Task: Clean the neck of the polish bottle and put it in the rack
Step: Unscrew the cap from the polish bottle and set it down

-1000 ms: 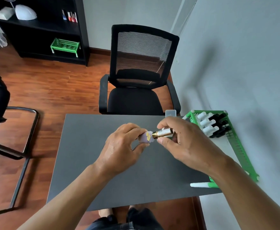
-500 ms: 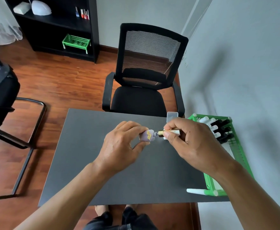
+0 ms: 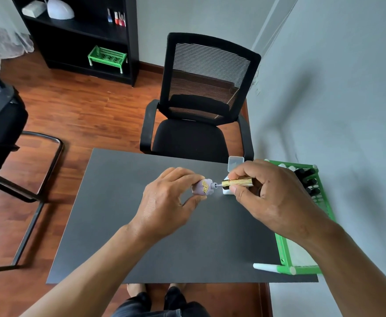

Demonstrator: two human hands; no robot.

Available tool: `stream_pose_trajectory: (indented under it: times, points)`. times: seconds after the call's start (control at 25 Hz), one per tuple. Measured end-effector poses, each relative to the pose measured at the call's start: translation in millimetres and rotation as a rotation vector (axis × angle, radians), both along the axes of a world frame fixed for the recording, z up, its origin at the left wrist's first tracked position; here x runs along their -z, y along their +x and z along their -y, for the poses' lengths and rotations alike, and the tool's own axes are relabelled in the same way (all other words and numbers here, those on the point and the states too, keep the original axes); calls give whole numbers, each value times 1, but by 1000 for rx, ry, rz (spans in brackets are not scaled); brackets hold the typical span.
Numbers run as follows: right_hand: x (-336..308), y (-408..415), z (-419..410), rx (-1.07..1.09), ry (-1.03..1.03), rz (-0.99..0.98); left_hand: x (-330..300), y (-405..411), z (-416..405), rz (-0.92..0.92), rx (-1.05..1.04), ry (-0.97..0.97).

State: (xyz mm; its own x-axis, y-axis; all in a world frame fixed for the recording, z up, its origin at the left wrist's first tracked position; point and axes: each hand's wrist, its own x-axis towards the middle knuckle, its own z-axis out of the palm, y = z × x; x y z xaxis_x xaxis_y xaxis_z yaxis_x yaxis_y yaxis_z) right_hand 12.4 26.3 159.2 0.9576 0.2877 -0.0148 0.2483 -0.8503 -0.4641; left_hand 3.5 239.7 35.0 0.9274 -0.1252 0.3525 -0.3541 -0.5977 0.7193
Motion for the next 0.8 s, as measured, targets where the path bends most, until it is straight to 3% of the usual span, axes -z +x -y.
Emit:
stream_pose_trajectory:
  times: [0.32, 0.8]
  points:
    - [-6, 2, -1, -15, -77, 11, -2, 9, -2, 6, 7, -13]
    - [-15, 4, -9, -28, -28, 61, -4, 15, -11, 12, 15, -42]
